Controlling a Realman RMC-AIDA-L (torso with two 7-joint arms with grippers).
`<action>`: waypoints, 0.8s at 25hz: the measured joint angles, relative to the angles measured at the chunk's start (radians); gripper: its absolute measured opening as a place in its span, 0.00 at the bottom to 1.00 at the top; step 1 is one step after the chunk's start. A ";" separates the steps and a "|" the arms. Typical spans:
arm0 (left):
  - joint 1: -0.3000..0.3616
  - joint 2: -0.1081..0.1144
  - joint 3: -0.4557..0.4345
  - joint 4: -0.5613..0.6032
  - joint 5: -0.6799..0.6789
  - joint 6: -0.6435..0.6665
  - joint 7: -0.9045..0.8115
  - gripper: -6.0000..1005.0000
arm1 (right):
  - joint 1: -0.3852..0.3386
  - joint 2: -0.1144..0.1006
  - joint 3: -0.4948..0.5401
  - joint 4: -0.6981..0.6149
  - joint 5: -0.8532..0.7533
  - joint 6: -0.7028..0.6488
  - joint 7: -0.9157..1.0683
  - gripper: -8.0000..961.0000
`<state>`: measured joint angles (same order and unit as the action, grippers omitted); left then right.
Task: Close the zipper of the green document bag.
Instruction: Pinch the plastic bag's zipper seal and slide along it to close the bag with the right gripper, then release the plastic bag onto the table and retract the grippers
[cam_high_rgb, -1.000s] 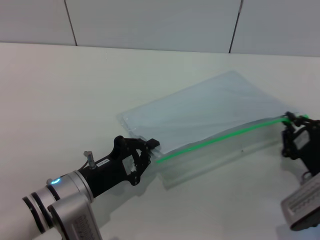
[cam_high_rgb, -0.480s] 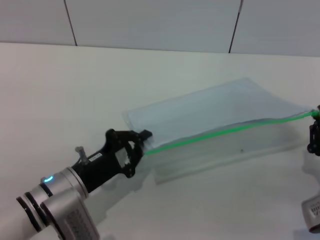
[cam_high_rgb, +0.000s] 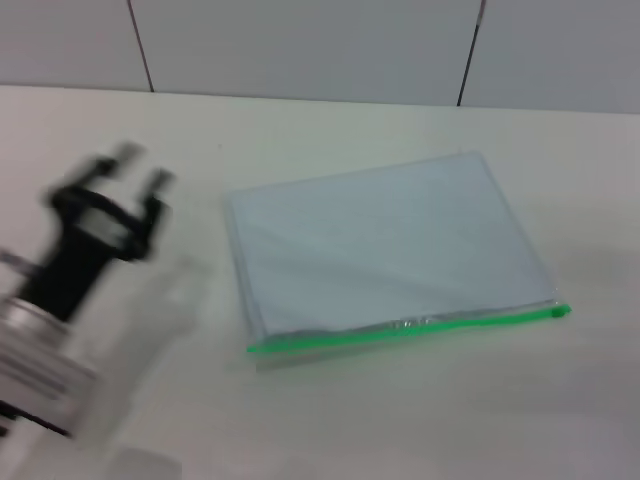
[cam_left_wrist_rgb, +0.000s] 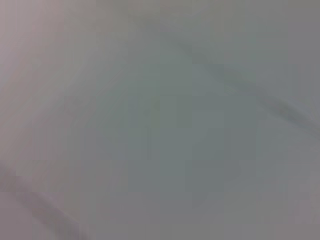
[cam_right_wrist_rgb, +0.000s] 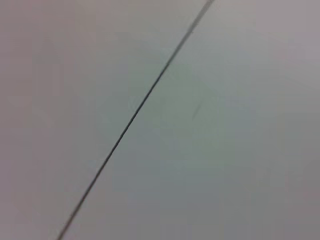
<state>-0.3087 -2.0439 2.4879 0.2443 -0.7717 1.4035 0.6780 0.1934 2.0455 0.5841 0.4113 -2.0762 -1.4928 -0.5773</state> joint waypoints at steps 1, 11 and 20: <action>0.006 0.001 -0.023 -0.014 -0.044 0.023 -0.069 0.26 | 0.000 -0.002 -0.002 -0.003 0.000 -0.006 0.046 0.35; 0.012 0.009 -0.203 -0.134 -0.178 0.121 -0.606 0.53 | 0.012 -0.005 0.004 -0.055 0.001 -0.004 0.272 0.70; 0.012 0.007 -0.242 -0.142 -0.232 0.114 -0.631 0.71 | 0.026 -0.004 -0.027 -0.054 -0.010 -0.004 0.273 0.70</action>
<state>-0.2970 -2.0374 2.2455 0.1026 -1.0033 1.5177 0.0472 0.2197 2.0420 0.5572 0.3574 -2.0861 -1.4970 -0.3041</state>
